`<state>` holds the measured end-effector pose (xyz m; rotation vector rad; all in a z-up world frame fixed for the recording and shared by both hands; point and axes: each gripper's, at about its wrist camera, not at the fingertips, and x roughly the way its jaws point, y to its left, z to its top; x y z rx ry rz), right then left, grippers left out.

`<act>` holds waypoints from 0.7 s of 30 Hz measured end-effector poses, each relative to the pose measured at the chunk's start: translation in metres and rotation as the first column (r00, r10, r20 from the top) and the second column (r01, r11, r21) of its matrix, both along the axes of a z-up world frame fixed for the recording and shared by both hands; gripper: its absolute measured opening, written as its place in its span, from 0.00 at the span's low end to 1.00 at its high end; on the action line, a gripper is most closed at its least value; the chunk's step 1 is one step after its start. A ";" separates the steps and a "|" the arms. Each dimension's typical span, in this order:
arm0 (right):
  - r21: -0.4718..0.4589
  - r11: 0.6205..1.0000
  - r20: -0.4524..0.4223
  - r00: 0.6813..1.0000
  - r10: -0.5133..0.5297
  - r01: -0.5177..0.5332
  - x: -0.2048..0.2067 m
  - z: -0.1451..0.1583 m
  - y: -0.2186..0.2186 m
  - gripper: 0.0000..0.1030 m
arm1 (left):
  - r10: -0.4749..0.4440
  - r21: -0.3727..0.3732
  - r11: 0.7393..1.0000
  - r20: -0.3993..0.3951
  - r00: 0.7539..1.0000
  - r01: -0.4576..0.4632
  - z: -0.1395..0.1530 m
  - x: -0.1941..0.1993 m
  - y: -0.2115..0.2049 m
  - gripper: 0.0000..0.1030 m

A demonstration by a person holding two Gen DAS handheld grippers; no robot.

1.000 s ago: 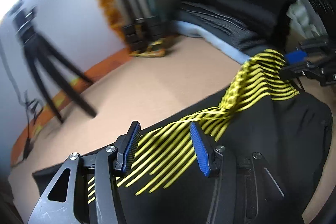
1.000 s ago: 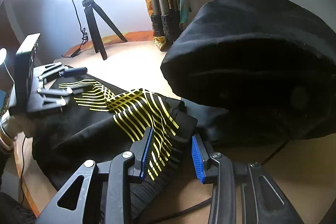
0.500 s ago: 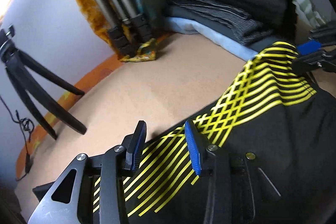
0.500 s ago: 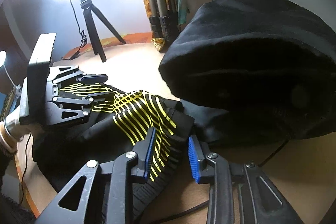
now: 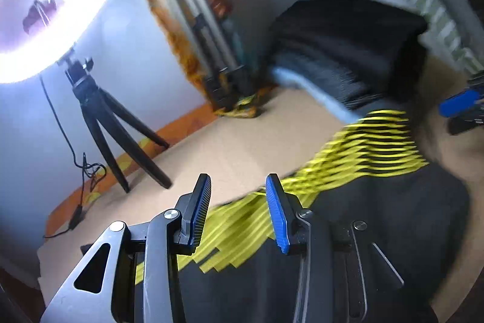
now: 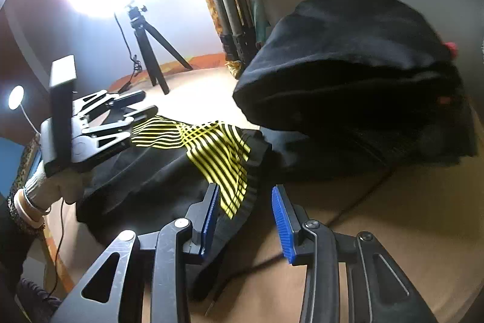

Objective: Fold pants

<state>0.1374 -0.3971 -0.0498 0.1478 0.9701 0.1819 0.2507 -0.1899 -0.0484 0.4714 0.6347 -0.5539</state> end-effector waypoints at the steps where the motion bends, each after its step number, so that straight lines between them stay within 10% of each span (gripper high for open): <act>1: 0.000 1.000 0.003 1.000 -0.003 0.003 -0.007 0.005 0.000 0.36 | -0.023 -0.007 1.000 -0.003 1.000 0.023 0.005 -0.012 -0.002 0.35; 9: 0.070 0.995 0.015 0.997 -0.077 0.076 -0.063 0.032 -0.011 0.50 | -0.259 0.021 0.966 -0.013 0.966 0.259 0.011 -0.119 -0.046 0.42; 21: 0.261 0.941 0.004 0.974 -0.224 0.216 -0.126 0.044 -0.054 0.52 | -0.477 0.326 0.827 -0.025 0.879 0.458 -0.036 -0.185 -0.118 0.42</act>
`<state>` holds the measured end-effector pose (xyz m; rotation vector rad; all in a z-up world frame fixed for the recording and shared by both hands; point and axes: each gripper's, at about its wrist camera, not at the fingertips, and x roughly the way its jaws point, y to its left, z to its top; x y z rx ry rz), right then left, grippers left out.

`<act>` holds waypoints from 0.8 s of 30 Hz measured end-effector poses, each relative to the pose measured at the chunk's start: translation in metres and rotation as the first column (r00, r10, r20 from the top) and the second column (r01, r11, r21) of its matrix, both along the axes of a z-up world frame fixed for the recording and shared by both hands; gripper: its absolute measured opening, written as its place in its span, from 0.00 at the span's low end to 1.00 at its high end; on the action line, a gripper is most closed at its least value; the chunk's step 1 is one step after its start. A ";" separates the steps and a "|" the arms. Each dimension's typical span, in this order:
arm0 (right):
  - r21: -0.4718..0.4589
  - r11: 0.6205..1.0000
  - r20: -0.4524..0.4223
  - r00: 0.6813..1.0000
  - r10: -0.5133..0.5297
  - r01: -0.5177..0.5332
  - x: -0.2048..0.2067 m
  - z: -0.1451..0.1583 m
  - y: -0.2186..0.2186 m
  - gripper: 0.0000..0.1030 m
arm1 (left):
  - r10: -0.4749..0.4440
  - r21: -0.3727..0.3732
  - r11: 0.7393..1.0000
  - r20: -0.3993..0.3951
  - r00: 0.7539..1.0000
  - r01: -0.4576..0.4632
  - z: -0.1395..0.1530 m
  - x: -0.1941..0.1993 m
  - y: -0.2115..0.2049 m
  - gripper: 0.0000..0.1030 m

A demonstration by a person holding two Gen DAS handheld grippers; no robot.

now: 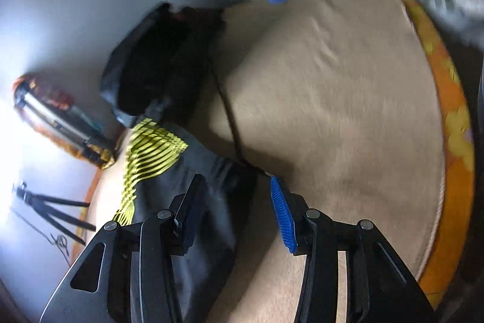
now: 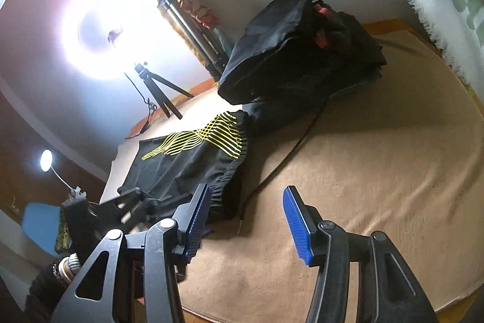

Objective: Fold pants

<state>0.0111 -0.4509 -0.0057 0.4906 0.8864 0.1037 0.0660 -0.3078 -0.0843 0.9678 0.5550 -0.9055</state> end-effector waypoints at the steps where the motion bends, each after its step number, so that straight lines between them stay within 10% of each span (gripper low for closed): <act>1: 0.002 1.000 0.001 1.000 -0.003 0.003 -0.001 0.001 -0.001 0.52 | 0.000 0.024 1.000 0.003 1.000 0.000 -0.004 0.001 -0.003 0.42; 10: 0.009 1.000 0.024 1.000 0.013 -0.013 0.004 0.007 -0.014 0.52 | 0.030 0.046 0.999 -0.043 0.999 -0.028 -0.017 0.018 -0.016 0.42; 18: 0.118 0.993 -0.005 1.000 0.004 -0.003 0.026 -0.015 -0.033 0.52 | 0.084 -0.092 0.990 -0.211 0.974 -0.105 -0.011 0.042 0.001 0.21; 24: 0.165 0.985 -0.050 0.997 0.065 -0.056 0.050 -0.039 -0.017 0.54 | 0.147 -0.266 0.932 -0.344 0.927 -0.246 0.010 0.058 0.034 0.17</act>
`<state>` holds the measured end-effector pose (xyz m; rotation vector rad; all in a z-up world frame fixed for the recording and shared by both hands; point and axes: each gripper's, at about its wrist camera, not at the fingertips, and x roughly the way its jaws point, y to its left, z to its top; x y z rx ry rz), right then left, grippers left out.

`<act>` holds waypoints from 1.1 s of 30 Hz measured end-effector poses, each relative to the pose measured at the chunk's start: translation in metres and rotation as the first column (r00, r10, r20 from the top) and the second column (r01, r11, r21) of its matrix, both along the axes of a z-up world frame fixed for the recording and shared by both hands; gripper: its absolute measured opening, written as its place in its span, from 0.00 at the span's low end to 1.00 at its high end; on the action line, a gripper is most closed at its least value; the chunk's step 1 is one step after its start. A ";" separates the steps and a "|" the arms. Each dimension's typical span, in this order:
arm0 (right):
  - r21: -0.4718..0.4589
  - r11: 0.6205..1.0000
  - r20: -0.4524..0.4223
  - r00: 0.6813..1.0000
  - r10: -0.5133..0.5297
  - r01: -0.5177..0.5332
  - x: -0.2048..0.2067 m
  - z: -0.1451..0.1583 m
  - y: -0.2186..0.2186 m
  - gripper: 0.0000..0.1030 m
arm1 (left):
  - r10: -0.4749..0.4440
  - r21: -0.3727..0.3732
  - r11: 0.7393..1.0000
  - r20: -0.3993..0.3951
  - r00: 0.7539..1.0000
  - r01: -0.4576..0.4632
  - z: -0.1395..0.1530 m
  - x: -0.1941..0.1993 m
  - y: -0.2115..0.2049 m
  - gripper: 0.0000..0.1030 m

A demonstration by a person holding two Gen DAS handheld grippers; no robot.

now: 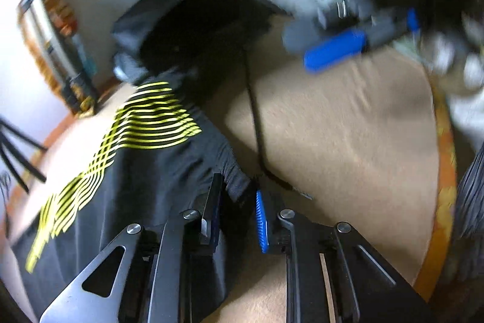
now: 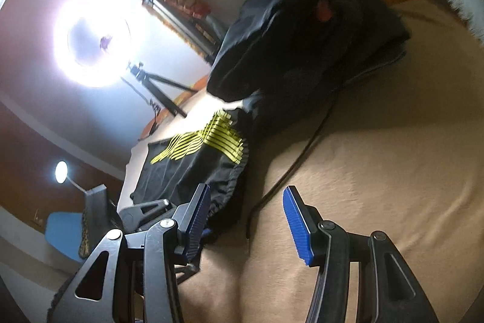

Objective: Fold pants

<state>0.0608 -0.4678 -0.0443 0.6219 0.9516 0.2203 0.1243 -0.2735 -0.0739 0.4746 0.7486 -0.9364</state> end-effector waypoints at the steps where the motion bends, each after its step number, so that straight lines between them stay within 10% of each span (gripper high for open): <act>1: 0.013 1.000 -0.004 1.000 0.012 -0.012 0.005 -0.003 0.003 0.55 | 0.017 -0.033 0.999 -0.014 1.000 -0.017 0.003 0.003 0.006 0.17; 12: 0.241 0.970 -0.096 0.995 -0.012 0.035 0.080 -0.057 0.025 0.58 | 0.095 -0.173 0.979 -0.058 0.994 -0.103 0.022 0.016 0.032 0.17; 22: 0.259 0.963 -0.136 0.990 -0.031 0.066 0.110 -0.085 0.048 0.71 | 0.107 -0.245 0.961 -0.086 0.991 -0.125 0.034 0.020 0.056 0.16; 28: 0.341 0.938 -0.137 0.990 -0.016 0.062 0.115 -0.096 0.060 0.22 | 0.100 -0.261 0.957 -0.106 0.989 -0.124 0.032 0.010 0.058 0.16; 33: 0.250 0.967 -0.085 0.996 -0.033 0.053 0.111 -0.068 0.064 0.10 | 0.066 -0.301 0.948 -0.146 0.987 -0.107 0.030 -0.003 0.051 0.16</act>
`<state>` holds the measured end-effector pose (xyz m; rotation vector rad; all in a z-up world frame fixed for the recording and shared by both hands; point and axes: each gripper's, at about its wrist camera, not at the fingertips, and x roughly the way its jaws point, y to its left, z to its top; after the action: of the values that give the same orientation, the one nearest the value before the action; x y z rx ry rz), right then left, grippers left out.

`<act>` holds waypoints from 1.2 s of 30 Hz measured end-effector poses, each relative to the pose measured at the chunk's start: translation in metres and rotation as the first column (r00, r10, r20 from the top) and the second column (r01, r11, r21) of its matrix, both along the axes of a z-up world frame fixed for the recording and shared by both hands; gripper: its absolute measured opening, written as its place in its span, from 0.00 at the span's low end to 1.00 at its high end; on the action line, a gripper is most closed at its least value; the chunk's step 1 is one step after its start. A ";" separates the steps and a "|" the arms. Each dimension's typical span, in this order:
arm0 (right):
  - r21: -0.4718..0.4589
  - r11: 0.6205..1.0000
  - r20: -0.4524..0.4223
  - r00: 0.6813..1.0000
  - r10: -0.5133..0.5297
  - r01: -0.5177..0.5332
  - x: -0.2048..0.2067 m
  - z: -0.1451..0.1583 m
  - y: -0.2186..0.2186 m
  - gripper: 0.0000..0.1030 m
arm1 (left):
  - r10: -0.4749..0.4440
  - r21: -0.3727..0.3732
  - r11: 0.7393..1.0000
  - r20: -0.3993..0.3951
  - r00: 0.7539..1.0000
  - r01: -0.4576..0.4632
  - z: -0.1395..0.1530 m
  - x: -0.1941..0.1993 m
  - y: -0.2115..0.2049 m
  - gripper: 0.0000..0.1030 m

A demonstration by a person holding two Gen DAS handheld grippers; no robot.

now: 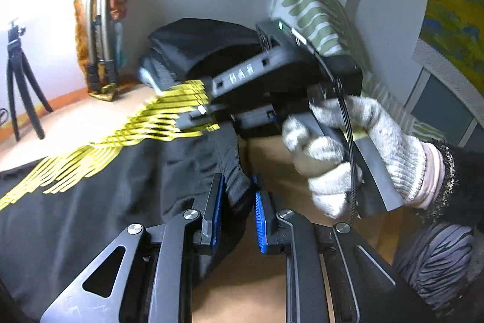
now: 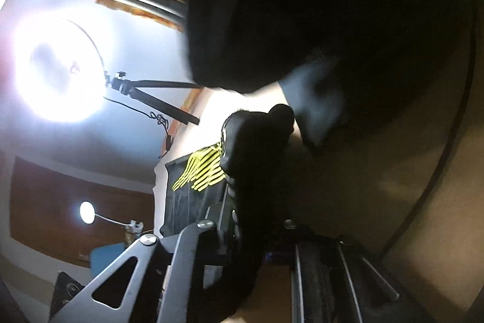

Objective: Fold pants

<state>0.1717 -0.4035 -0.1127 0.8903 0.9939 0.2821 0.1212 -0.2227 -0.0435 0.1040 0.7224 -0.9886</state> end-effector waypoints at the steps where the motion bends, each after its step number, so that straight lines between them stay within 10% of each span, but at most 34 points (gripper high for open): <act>1: -0.021 1.000 0.020 1.000 0.004 -0.003 -0.002 0.009 0.001 0.10 | -0.008 -0.003 1.000 0.003 1.000 0.008 0.001 -0.003 -0.004 0.16; 18: -0.209 0.978 0.021 1.000 -0.001 0.006 -0.003 0.053 0.008 0.08 | 0.026 -0.066 0.997 0.001 1.000 -0.026 0.025 0.005 0.021 0.16; 36: -0.301 0.947 0.106 0.983 0.152 -0.114 0.051 0.106 0.139 0.08 | 0.231 -0.181 0.957 -0.003 0.973 -0.227 0.051 0.015 0.147 0.16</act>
<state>0.2225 -0.2648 -0.0062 0.5281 0.9481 0.2927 0.1366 -0.0753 0.0078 -0.1269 0.6104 -0.8248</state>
